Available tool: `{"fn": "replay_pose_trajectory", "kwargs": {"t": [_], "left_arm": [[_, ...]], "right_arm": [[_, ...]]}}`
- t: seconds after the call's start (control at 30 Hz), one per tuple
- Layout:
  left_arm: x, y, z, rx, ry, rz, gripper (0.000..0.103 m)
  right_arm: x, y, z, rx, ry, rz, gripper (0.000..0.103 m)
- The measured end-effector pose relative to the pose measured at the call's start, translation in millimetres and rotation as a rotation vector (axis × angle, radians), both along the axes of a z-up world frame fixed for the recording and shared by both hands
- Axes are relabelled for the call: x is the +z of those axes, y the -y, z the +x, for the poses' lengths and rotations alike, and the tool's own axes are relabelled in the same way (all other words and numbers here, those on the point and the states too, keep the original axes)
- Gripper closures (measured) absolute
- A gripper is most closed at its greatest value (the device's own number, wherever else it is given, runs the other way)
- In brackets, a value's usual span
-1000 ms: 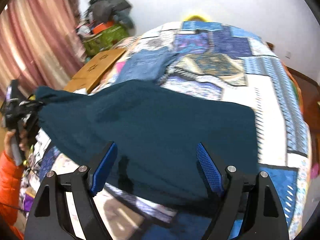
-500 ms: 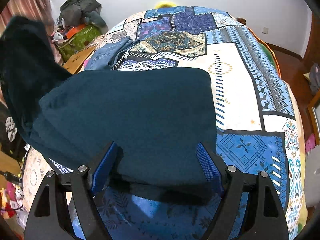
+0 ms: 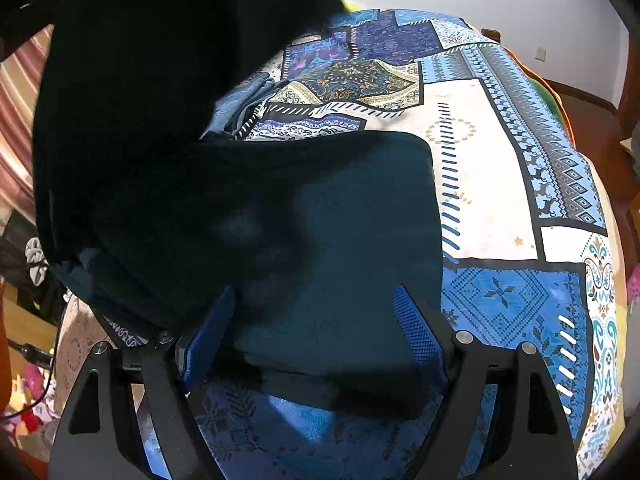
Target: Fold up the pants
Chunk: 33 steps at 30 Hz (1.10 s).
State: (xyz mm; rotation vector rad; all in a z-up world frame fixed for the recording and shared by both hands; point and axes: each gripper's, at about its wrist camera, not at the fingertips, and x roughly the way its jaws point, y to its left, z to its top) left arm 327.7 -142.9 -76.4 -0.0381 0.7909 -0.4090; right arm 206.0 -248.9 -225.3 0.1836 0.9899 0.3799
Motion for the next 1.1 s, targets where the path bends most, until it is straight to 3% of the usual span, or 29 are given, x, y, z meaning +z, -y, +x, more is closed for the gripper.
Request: {"fn": "replay_pose_trajectory", "kwargs": {"t": [0.2, 0.33, 0.43, 0.57, 0.63, 0.73, 0.87, 1.0, 1.1], "left_arm": [[-48.9, 33.2, -19.7, -0.131, -0.154, 0.087, 0.085], [-62.2, 41.9, -27.9, -0.173, -0.207, 0.125, 0.084], [-64.5, 43.0, -39.2, -0.206, -0.217, 0.148, 0.07], [-54.6, 39.8, -55.3, -0.27, -0.212, 0.077, 0.032], [-40.6, 37.5, -66.5, -0.275, -0.152, 0.088, 0.027], [-23.0, 27.2, -71.3, -0.24, -0.06, 0.139, 0.018], [-11.7, -4.6, -54.1, -0.11, 0.045, 0.206, 0.008], [-16.3, -41.5, -18.5, 0.002, 0.071, 0.287, 0.003], [-31.1, -72.3, 18.2, 0.082, 0.027, 0.329, 0.002]], "right_arm": [[4.7, 5.4, -6.5, 0.001, 0.011, 0.019, 0.024], [11.7, 9.8, -19.2, -0.006, 0.028, 0.016, 0.024], [16.6, 13.4, -28.7, -0.015, 0.038, 0.013, 0.024], [19.7, 20.1, -38.7, -0.028, 0.029, 0.013, 0.024], [20.5, 22.9, -44.1, -0.031, 0.023, 0.018, 0.024], [20.4, 23.8, -51.0, -0.031, 0.014, 0.024, 0.024], [18.6, 19.2, -51.8, -0.029, 0.005, 0.027, 0.024], [16.4, 9.0, -48.7, -0.021, -0.006, 0.034, 0.024], [14.6, 1.6, -43.6, -0.003, -0.016, 0.028, 0.024]]}}
